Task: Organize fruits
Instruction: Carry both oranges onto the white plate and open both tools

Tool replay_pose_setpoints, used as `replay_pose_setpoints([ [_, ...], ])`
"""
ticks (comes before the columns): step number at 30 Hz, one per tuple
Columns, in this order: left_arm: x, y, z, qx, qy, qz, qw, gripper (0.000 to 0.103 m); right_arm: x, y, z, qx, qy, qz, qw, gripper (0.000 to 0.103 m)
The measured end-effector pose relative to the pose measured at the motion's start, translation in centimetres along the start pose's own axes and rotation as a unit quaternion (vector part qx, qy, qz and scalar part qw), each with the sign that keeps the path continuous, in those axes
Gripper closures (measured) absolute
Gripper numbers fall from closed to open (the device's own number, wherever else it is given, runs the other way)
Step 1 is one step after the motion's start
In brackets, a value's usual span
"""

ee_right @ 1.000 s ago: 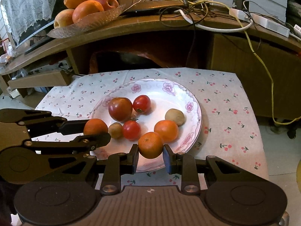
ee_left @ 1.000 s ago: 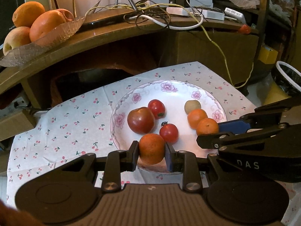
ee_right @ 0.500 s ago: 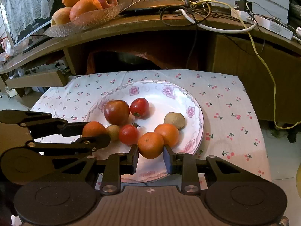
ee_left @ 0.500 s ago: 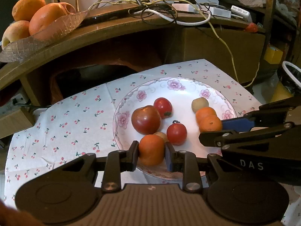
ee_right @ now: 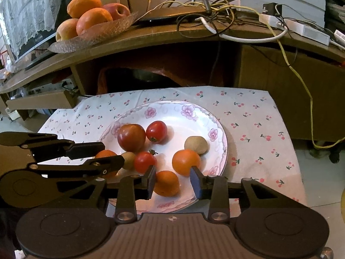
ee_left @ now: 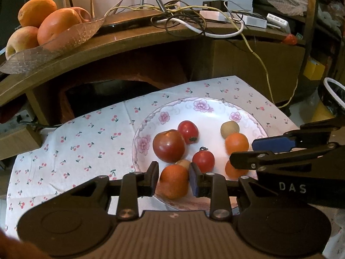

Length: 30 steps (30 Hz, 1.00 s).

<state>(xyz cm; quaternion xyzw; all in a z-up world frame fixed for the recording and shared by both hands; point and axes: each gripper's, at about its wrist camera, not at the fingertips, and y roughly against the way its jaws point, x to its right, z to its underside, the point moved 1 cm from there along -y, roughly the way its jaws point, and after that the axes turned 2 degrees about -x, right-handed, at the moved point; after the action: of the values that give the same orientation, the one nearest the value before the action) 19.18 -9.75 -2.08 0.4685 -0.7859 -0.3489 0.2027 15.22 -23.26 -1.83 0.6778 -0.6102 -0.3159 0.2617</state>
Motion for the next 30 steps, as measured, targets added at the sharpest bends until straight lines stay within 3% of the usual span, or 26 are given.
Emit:
replay_pose_setpoints([
  [4,-0.2,0.4,-0.2,0.004,0.005,-0.002,1.0000,0.066,0.4,0.5,-0.3,0.009,-0.010,0.002,1.000,0.067],
  [10,-0.2,1.0,-0.3,0.010,0.007,-0.010,0.9999,0.056,0.7,1.0,-0.4,0.015,-0.020,0.008,1.000,0.067],
  [17,0.0,1.9,-0.3,0.015,0.006,-0.034,0.9993,0.034,0.5,1.7,-0.1,0.014,-0.022,0.013,1.000,0.065],
  [28,-0.1,3.2,-0.2,0.027,0.018,-0.060,0.9976,0.017,0.2,2.8,0.3,0.021,-0.020,0.023,0.999,0.061],
  [30,0.0,3.6,0.0,0.029,0.021,-0.064,0.9973,0.007,0.2,3.2,0.5,0.023,-0.020,0.027,0.999,0.061],
])
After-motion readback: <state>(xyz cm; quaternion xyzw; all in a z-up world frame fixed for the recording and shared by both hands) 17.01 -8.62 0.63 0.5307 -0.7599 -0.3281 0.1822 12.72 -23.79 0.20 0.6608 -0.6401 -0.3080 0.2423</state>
